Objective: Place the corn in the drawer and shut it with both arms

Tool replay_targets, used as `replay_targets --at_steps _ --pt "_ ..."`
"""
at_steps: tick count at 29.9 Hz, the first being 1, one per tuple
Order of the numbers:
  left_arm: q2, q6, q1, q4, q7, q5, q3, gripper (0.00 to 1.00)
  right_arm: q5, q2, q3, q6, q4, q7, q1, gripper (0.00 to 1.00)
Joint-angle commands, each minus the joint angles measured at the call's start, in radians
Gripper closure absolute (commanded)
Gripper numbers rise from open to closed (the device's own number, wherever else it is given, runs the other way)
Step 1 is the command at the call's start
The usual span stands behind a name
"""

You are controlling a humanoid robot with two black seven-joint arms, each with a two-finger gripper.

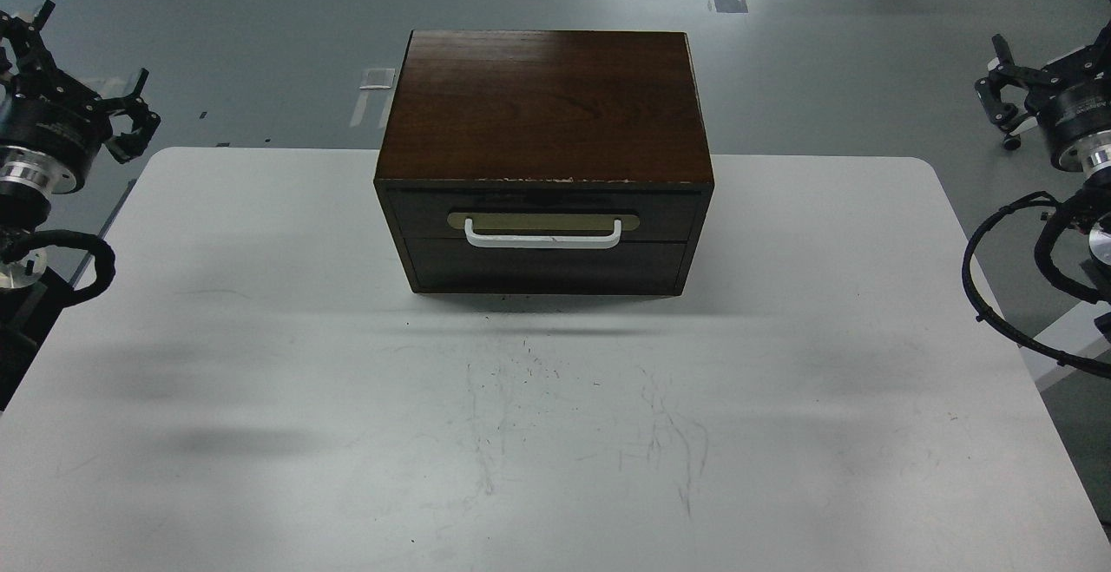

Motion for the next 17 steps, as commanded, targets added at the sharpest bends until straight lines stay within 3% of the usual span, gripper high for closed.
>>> replay_targets --at_steps 1,17 --pt "-0.017 0.000 0.017 0.006 0.000 0.001 -0.006 0.02 0.000 0.000 0.001 0.000 0.000 0.001 0.001 0.00" --pt "-0.012 0.000 0.034 0.015 0.002 0.002 -0.006 0.02 0.001 0.055 0.015 0.000 -0.078 0.015 -0.008 0.00"
